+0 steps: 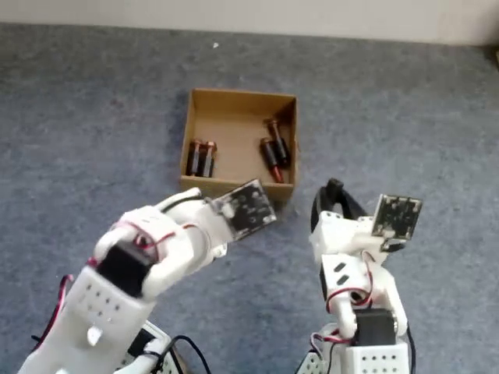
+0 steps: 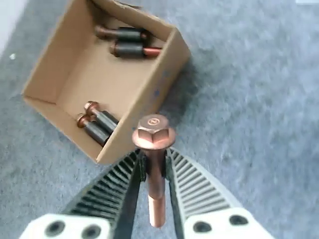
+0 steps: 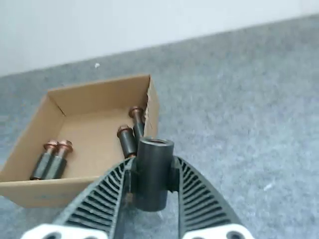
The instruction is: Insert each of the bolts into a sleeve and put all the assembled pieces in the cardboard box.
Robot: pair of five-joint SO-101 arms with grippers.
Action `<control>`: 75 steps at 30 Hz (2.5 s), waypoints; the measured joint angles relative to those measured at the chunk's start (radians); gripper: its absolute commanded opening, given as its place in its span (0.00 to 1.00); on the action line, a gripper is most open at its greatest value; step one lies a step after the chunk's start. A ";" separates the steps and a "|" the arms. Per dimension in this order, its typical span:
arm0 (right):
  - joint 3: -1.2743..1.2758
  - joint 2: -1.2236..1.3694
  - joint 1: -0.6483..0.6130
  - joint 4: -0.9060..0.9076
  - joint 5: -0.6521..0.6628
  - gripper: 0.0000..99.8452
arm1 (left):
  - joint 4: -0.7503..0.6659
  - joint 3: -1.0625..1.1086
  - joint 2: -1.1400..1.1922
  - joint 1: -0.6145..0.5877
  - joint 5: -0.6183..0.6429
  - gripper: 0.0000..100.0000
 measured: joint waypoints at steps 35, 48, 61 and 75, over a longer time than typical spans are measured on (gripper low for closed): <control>0.186 -0.075 -0.442 -0.281 0.272 0.01 | -0.733 0.408 -0.542 0.049 0.554 0.01; 0.186 -0.075 -0.511 -0.361 0.362 0.01 | -0.855 0.494 -0.540 0.054 0.554 0.01; 0.187 -0.075 -0.509 -0.364 0.362 0.01 | -0.842 0.523 -0.546 0.087 0.554 0.01; 0.187 -0.074 -0.466 -0.437 0.367 0.01 | -0.775 0.516 -0.565 0.130 0.559 0.01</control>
